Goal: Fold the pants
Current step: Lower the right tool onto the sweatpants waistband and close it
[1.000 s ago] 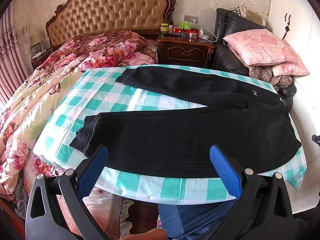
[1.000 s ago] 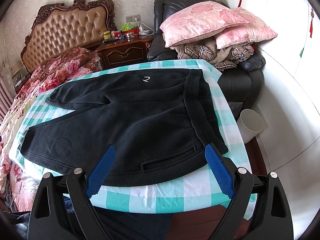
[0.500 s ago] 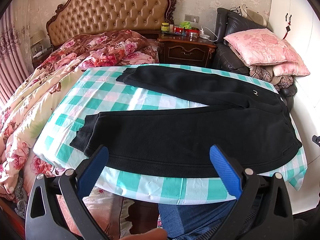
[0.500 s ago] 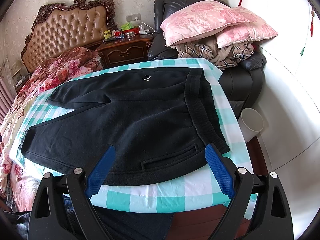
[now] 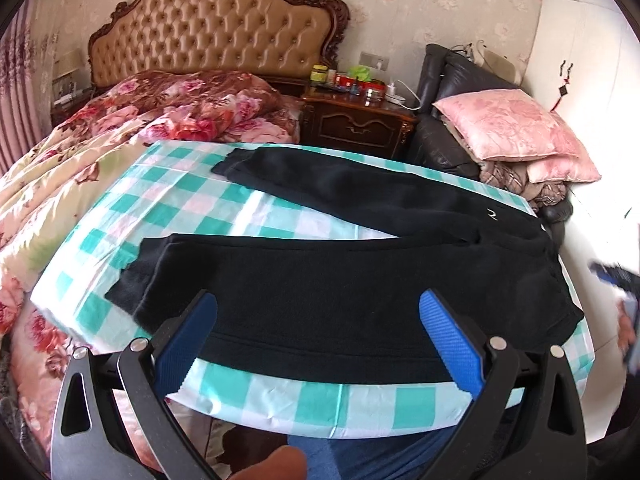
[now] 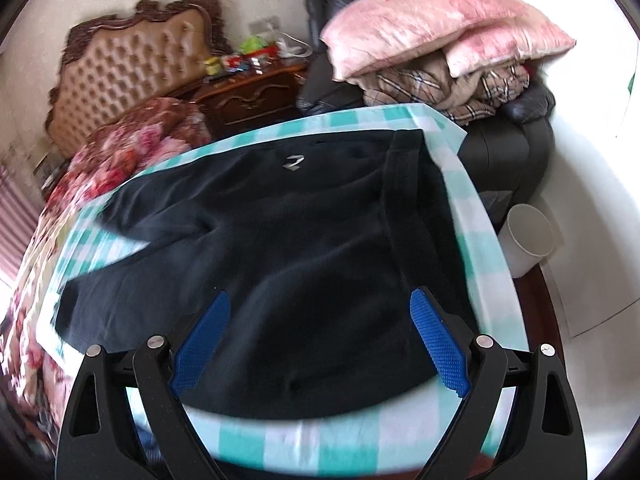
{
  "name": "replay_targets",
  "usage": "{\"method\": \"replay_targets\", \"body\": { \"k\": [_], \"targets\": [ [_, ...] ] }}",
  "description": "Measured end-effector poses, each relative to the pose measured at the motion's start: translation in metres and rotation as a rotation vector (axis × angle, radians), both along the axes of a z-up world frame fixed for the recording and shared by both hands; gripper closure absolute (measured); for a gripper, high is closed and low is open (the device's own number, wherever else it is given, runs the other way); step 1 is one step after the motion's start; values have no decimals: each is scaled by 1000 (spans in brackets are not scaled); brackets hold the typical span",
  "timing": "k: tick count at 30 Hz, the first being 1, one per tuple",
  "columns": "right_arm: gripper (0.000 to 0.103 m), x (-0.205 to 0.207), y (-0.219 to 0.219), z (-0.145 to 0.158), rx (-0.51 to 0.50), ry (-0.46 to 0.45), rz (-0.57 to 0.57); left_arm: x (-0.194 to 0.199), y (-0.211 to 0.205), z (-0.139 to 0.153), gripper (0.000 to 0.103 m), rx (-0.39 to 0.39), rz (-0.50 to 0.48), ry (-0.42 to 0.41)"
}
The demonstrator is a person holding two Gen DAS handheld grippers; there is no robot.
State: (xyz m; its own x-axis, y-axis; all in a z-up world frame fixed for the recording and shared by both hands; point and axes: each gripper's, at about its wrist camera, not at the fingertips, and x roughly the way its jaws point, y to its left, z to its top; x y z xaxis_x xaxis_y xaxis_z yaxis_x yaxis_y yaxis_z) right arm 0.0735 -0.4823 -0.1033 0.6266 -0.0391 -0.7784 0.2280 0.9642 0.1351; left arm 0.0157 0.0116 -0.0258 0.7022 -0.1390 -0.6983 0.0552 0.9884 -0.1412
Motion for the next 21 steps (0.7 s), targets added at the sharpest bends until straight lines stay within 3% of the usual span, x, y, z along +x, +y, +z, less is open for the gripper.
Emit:
{"method": "replay_targets", "body": {
  "k": [6, 9, 13, 18, 19, 20, 21],
  "targets": [
    [15, 134, -62, -20, -106, 166, -81, 18, -6, -18, 2, -118, -66, 105],
    [15, 187, -94, -36, -91, 248, -84, 26, -10, -30, 2, -140, -90, 134],
    [14, 230, -131, -59, -54, 308, -93, 41, -8, -49, 2, -128, -85, 186],
    [15, 259, -144, -82, -23, 339, -58, 60, 5, -65, 2, -149, -46, 237],
    [21, 262, -145, -84, -24, 339, -47, 63, 6, -66, 2, -153, -41, 242],
    [35, 264, -146, -86, -19, 338, -28, 67, 7, -67, 2, -156, -39, 248],
    [38, 265, -145, -87, -16, 329, -19, 70, 8, -69, 2, -154, -38, 251]
  ]
}}
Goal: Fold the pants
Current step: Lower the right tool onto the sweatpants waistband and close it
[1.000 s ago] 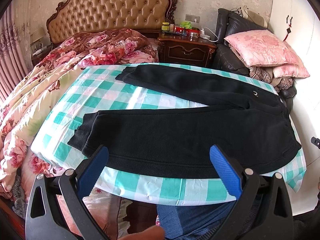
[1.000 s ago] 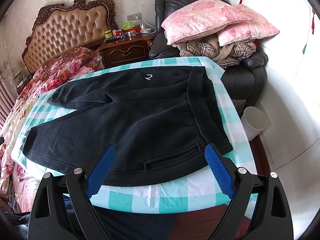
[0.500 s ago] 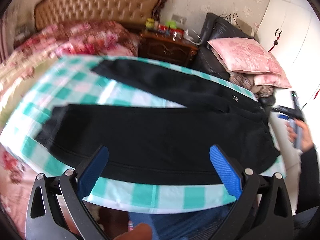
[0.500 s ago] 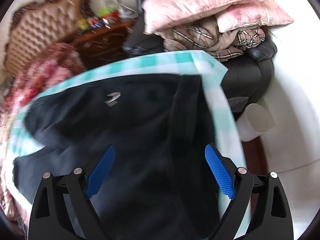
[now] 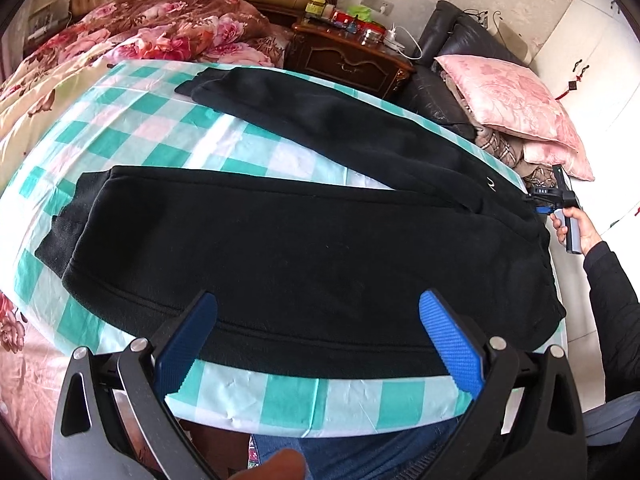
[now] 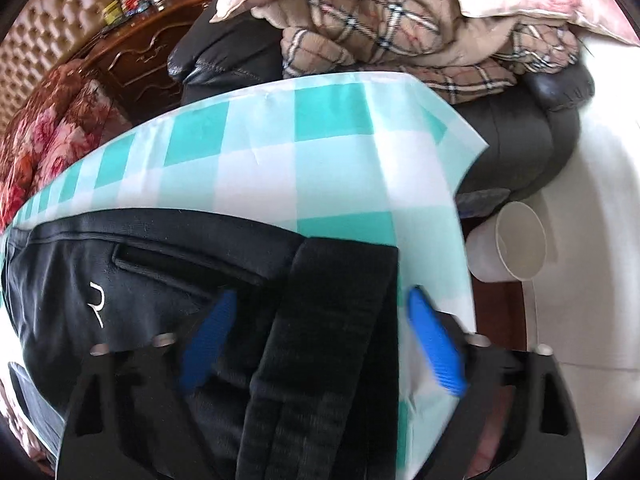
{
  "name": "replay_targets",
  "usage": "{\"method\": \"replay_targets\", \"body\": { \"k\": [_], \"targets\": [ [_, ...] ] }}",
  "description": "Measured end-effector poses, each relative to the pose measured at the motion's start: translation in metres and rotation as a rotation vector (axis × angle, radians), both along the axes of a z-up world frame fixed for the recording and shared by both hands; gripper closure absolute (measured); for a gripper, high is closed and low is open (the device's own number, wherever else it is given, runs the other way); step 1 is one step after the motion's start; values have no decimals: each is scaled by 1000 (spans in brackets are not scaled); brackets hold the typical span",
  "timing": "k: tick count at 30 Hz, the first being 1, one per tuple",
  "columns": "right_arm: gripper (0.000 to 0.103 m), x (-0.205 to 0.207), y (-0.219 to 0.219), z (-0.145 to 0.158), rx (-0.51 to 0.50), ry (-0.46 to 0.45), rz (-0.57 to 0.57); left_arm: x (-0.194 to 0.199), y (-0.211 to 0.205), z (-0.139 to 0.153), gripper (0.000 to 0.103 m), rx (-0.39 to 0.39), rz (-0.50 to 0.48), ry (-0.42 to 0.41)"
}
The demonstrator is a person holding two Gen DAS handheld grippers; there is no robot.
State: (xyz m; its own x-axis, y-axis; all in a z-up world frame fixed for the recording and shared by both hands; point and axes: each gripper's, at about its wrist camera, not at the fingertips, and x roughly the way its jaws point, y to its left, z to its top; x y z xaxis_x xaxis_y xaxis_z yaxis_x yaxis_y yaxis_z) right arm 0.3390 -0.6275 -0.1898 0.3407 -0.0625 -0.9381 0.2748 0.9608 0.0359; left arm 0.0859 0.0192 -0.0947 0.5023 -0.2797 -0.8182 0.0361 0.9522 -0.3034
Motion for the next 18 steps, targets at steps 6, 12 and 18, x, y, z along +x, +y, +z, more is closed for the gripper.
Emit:
{"method": "replay_targets", "body": {
  "k": [6, 12, 18],
  "targets": [
    [83, -5, 10, 17, -36, -81, 89, 18, -7, -7, 2, -3, -3, 18],
    [88, -56, 57, 76, -139, -280, 197, 33, -19, -3, 2, -38, -13, -13],
    [88, -198, 147, 138, -143, -652, 449, 34, -12, -3, 2, -109, 19, -32]
  ]
}}
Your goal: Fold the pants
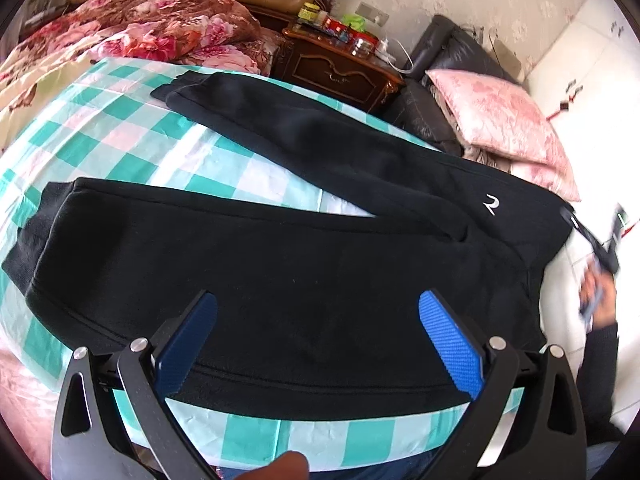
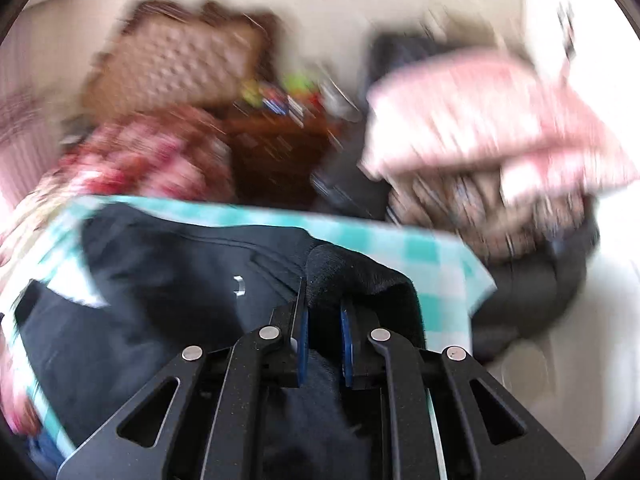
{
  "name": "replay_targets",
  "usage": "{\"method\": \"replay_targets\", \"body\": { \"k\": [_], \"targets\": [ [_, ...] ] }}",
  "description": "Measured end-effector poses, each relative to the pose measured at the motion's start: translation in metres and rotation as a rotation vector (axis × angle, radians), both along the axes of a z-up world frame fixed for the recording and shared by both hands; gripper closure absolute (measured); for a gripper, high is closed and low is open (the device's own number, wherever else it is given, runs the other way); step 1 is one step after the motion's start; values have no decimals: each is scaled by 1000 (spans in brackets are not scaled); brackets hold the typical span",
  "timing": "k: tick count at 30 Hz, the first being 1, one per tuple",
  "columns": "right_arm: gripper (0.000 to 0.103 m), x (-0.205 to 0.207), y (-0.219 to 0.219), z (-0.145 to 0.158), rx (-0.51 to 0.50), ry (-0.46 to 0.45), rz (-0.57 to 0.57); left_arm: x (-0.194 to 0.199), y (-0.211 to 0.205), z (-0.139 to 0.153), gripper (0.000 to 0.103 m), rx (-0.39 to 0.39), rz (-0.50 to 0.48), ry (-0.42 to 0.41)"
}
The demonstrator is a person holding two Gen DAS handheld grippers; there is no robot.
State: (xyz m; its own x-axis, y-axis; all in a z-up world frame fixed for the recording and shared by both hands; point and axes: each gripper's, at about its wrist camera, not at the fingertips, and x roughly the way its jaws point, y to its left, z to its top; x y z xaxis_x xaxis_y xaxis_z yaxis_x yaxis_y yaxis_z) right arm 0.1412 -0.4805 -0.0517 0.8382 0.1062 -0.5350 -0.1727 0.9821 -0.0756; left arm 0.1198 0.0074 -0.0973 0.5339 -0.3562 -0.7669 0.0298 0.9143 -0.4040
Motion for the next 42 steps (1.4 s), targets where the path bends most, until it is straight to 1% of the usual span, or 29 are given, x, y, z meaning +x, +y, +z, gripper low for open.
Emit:
{"method": "replay_targets", "body": {
  "k": [1, 2, 3, 4, 5, 6, 7, 8, 9, 10, 11, 13, 15, 16, 17, 18, 21, 22, 25, 27, 29, 30, 31, 33, 35, 37, 39, 40, 42],
  "targets": [
    [88, -19, 13, -1, -9, -25, 40, 0, 5, -1, 2, -20, 15, -4],
    [88, -53, 31, -10, -9, -47, 100, 0, 8, -1, 2, -38, 27, -7],
    [89, -70, 40, -19, -8, -47, 126, 0, 13, -2, 2, -56, 39, -9],
    [89, -94, 52, -37, -15, -29, 150, 3, 19, -4, 3, -78, 53, -11],
    [89, -106, 56, -50, -13, -6, 152, 7, 24, -7, 3, -95, 65, -8],
    [89, -117, 59, -67, 1, 32, 147, 15, 33, -12, 7, -125, 81, 0],
    [89, -124, 58, -83, 26, 71, 138, 23, 37, -16, 15, -153, 86, 6],
    [89, -129, 55, -99, 63, 107, 120, 33, 43, -20, 19, -187, 91, 17],
    [89, -133, 51, -111, 101, 128, 100, 46, 48, -25, 26, -227, 101, 31],
    [89, -137, 50, -119, 132, 140, 80, 65, 53, -31, 30, -290, 114, 53],
    [89, -139, 46, -126, 163, 148, 55, 81, 54, -35, 32, -332, 119, 66],
    [89, -140, 39, -130, 224, 146, 28, 122, 48, -39, 38, -384, 110, 75],
    [89, -149, 41, -127, 247, 132, 22, 158, 33, -40, 42, -412, 102, 87],
    [89, -148, 43, -127, 247, 129, 22, 184, 22, -42, 43, -454, 92, 109],
    [89, -147, 43, -125, 237, 127, 19, 203, 12, -42, 43, -473, 80, 130],
    [89, -146, 44, -124, 226, 127, 18, 222, 0, -43, 44, -477, 68, 150],
    [89, -148, 45, -123, 217, 123, 18, 277, -37, -45, 44, -439, 61, 203],
    [89, -150, 44, -124, 214, 121, 16, 298, -49, -51, 44, -434, 68, 245],
    [89, -151, 44, -124, 196, 124, 13, 335, -78, -74, 44, -436, 98, 365],
    [89, -153, 44, -123, 193, 126, 17, 349, -90, -87, 44, -427, 110, 412],
    [89, -153, 44, -122, 185, 127, 20, 362, -102, -101, 44, -383, 132, 449],
    [90, -153, 43, -121, 182, 126, 18, 363, -105, -107, 60, -356, 138, 465],
    [90, -153, 42, -120, 182, 125, 15, 366, -106, -113, 93, -336, 134, 471],
    [91, -155, 35, -118, 191, 121, -1, 365, -101, -110, 94, -357, 130, 451],
    [91, -156, 21, -114, 215, 112, -38, 351, -91, -87, 95, -375, 114, 383],
    [91, -160, 6, -112, 252, 103, -84, 314, -72, -51, 95, -420, 93, 274],
    [91, -164, -20, -112, 353, 103, -154, 262, -49, -22, 95, -431, 80, 179],
    [91, -166, -30, -114, 392, 104, -180, 222, -35, -12, 95, -440, 80, 127],
    [91, -169, -58, -121, 527, 128, -253, 137, -10, -13, 95, -439, 78, 73]
  ]
}}
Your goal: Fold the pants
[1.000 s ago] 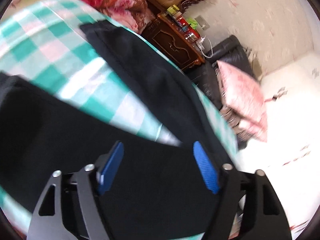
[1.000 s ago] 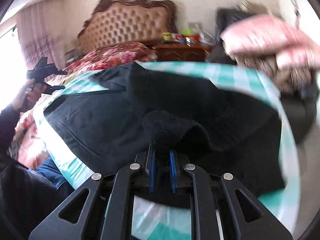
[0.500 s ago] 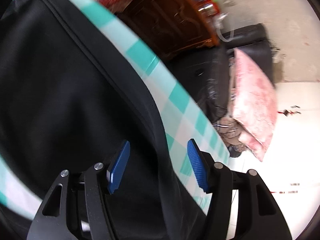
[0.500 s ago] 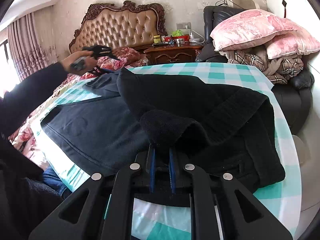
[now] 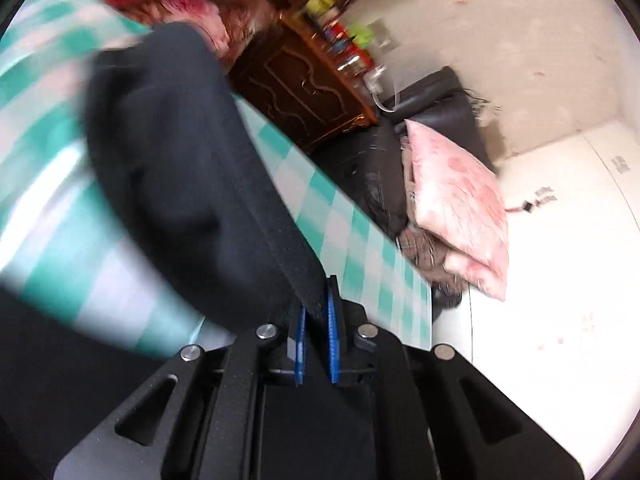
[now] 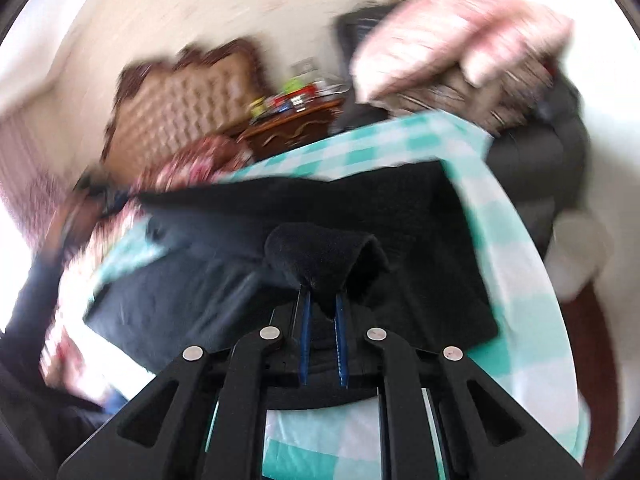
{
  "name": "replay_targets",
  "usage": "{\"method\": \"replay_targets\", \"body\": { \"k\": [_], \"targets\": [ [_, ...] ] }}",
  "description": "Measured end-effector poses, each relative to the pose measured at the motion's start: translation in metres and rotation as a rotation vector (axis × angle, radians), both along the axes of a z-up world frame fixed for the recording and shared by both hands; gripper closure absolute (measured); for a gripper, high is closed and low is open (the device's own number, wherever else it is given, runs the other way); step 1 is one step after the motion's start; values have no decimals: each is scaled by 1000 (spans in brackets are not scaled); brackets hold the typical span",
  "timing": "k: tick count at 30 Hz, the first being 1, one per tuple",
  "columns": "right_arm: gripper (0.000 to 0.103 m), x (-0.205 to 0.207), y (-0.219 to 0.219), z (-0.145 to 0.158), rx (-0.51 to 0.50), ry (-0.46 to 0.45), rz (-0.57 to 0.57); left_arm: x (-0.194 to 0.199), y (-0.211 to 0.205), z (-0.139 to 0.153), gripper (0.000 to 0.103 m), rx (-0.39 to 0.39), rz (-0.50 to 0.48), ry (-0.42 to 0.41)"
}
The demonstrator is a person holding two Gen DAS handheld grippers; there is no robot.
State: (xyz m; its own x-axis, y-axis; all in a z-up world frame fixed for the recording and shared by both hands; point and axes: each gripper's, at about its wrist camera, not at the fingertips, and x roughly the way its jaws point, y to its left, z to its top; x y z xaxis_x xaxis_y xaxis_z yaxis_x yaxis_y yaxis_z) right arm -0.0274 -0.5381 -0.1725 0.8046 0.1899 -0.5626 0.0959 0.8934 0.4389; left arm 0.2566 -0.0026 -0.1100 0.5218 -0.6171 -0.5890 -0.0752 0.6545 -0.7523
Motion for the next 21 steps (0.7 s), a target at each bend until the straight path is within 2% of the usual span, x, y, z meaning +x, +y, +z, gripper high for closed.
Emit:
{"method": "replay_targets", "body": {
  "k": [2, 4, 6, 9, 11, 12, 13, 15, 16, 20, 21],
  "targets": [
    [91, 2, -18, -10, 114, 46, -62, -66, 10, -23, 95, -15, 10, 22],
    [90, 6, -30, -21, 228, 77, -100, -114, 10, -52, 95, 15, 7, 44],
    [87, 11, -31, -21, 284, 85, -117, -135, 5, -78, 94, 30, -3, 57],
    [78, 12, -29, -16, 321, 128, -176, -148, 0, -98, 92, 73, 14, 44],
    [54, 5, -34, -15, 369, 149, -232, -146, -3, -101, 90, 76, 10, 42],
    [36, 0, -36, -16, 398, 140, -256, -144, -3, -100, 85, 78, 12, 41],
    [32, -8, -35, -19, 411, 132, -265, -141, -3, -99, 75, 93, 17, 40],
    [32, -12, -30, -15, 422, 127, -249, -142, -4, -102, 62, 123, 33, 39],
    [32, -18, -29, -18, 420, 124, -241, -144, -5, -101, 61, 156, 37, 35],
    [26, -11, -21, -11, 402, 123, -208, -165, -4, -92, 48, 356, 67, -7],
    [22, -7, -20, -10, 394, 125, -205, -164, -5, -89, 46, 387, 68, -13]
  ]
}}
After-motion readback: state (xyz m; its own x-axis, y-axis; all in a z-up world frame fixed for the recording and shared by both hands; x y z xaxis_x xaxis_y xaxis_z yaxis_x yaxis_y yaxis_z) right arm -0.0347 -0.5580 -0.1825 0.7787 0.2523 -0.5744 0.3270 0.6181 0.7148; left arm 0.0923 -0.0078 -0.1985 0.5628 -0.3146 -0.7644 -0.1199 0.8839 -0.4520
